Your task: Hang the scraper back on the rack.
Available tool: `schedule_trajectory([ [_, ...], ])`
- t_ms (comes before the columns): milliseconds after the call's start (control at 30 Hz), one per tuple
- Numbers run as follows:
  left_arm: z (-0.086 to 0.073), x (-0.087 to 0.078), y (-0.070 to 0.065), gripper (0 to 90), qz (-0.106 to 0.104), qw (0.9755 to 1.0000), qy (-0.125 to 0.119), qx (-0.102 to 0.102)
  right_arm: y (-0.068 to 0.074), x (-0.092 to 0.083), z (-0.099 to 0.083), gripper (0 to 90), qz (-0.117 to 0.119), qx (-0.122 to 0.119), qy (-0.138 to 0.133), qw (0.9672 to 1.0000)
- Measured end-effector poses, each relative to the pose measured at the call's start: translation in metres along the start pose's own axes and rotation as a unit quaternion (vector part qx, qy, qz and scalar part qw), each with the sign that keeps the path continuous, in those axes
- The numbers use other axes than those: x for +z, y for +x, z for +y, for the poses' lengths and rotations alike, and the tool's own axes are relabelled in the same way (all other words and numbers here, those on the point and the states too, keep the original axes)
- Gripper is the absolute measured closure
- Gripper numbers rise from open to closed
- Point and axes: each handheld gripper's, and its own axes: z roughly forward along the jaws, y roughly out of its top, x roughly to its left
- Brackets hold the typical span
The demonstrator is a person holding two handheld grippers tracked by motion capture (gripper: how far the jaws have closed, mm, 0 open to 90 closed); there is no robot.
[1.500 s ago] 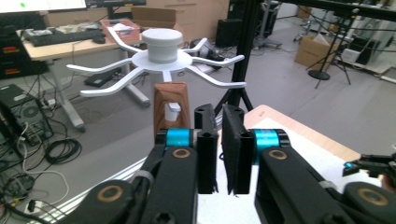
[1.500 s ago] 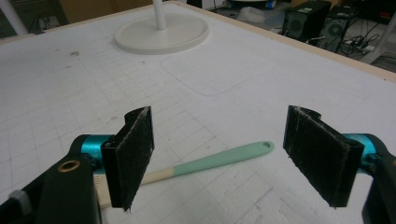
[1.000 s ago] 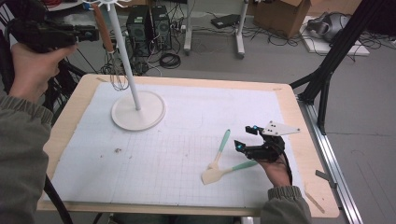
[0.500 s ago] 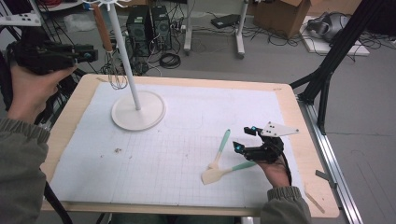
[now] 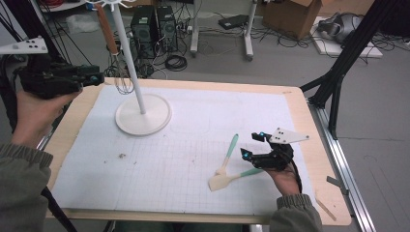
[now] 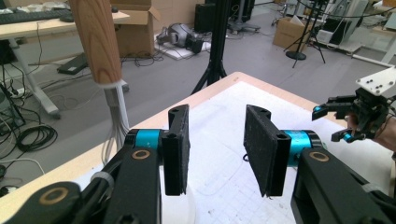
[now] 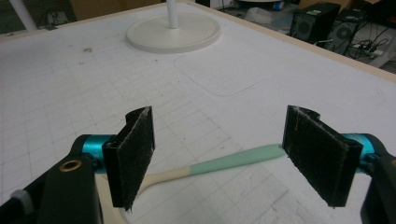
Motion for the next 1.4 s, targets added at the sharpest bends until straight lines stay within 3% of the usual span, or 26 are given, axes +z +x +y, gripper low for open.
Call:
schedule_trajectory([
  [333,-0.023,0.002,-0.005,55.3,-0.004,1.0000,0.003,-0.002,0.002,0.000,-0.001,26.2,0.002,-0.002,0.005,1.0000],
  [533,-0.040,0.001,-0.009,50.1,-0.006,1.0000,0.004,-0.005,0.003,0.000,-0.002,32.2,0.008,-0.008,0.013,0.9999],
  [800,-0.066,0.006,-0.011,44.8,-0.005,0.9999,0.012,-0.011,0.003,0.006,-0.007,56.3,0.033,-0.019,0.044,0.9983],
  [1133,-0.086,0.014,-0.023,38.3,-0.009,0.9996,0.027,0.002,0.003,0.015,-0.019,83.3,0.056,-0.043,0.116,0.9907],
  [1400,-0.101,0.018,-0.033,34.7,-0.014,0.9995,0.028,0.003,-0.003,0.015,-0.033,88.3,0.057,-0.044,0.156,0.9851],
])
